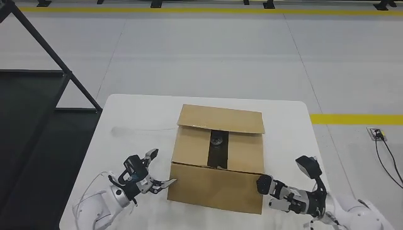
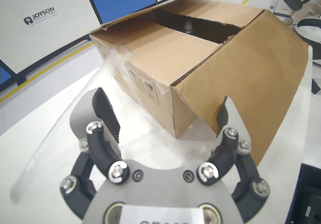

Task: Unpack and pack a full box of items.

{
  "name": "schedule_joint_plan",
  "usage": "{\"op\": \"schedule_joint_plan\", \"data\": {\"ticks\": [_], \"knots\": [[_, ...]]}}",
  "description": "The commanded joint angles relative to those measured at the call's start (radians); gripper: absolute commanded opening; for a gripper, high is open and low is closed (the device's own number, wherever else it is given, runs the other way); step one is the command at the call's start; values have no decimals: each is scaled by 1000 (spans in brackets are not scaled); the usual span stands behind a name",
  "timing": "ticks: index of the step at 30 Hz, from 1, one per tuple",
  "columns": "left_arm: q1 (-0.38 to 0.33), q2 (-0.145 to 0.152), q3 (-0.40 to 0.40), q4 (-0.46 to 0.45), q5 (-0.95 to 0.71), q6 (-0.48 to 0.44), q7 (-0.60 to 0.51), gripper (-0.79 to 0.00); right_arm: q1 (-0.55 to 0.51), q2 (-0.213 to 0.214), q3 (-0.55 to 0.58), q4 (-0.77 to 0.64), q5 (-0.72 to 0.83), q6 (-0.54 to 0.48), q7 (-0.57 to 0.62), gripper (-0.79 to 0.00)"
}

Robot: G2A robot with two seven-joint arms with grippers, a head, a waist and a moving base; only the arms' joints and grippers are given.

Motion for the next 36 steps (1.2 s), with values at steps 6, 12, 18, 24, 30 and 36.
{"op": "schedule_joint_plan", "data": {"ticks": [6,12,18,24,30,36], "knots": [[0,0,0,0,0,0,0,0,1,-4,-21,-68,23,75,-19,0],[0,0,0,0,0,0,0,0,100,-20,-69,-52,99,275,-69,0],[0,0,0,0,0,0,0,0,225,-46,-114,45,234,493,-153,0],[0,0,0,0,0,0,0,0,266,-54,-131,93,214,565,-193,0],[0,0,0,0,0,0,0,0,266,-54,-131,93,214,565,-193,0],[0,0,0,0,0,0,0,0,294,-68,-157,89,212,677,-287,0]]}}
